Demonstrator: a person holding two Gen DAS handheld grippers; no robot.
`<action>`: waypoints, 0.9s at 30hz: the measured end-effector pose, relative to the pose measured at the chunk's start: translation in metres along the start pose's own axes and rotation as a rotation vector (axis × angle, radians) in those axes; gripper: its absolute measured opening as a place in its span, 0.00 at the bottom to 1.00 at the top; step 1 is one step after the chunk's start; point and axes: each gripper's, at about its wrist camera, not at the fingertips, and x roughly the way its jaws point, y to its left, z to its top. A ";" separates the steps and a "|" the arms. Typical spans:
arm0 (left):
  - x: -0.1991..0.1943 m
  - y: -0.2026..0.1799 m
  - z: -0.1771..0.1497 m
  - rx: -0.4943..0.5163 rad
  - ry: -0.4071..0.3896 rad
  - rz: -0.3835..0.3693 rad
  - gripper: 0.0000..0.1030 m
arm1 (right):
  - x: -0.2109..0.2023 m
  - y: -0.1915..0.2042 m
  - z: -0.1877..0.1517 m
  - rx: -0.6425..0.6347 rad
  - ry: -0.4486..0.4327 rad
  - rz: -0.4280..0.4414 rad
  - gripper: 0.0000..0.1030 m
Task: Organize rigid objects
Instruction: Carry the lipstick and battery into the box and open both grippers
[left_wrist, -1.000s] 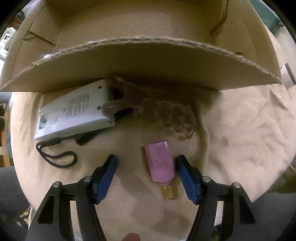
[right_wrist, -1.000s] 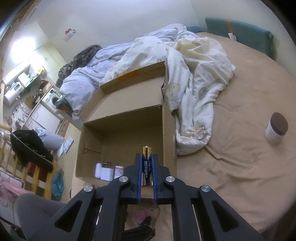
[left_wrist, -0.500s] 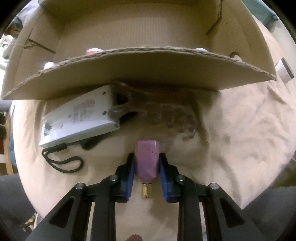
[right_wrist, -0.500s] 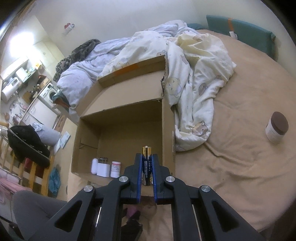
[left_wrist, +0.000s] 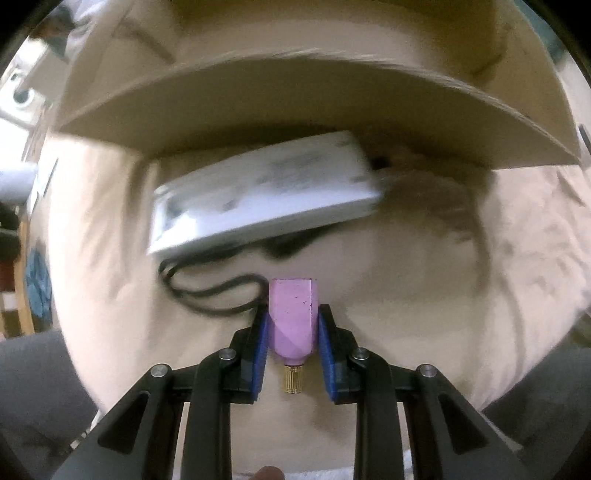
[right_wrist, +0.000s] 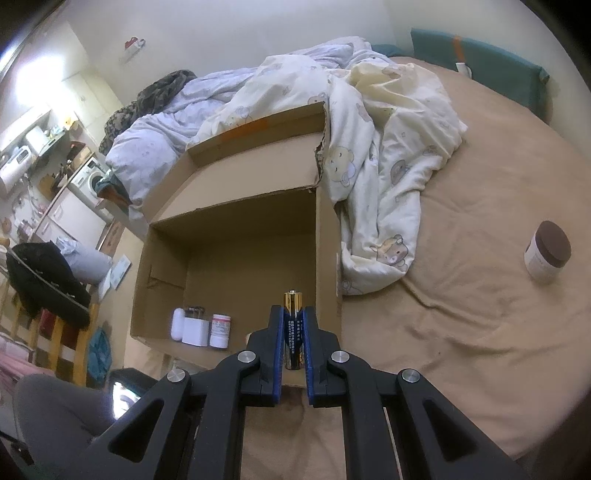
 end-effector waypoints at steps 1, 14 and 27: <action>0.000 0.008 0.000 -0.007 0.010 0.002 0.22 | 0.001 0.000 0.000 -0.002 0.002 -0.002 0.10; -0.071 0.090 0.023 -0.096 -0.079 -0.014 0.22 | 0.014 0.006 -0.003 -0.016 0.033 -0.031 0.10; -0.124 0.084 0.054 -0.058 -0.280 -0.022 0.22 | 0.030 0.033 -0.007 -0.105 0.058 -0.058 0.10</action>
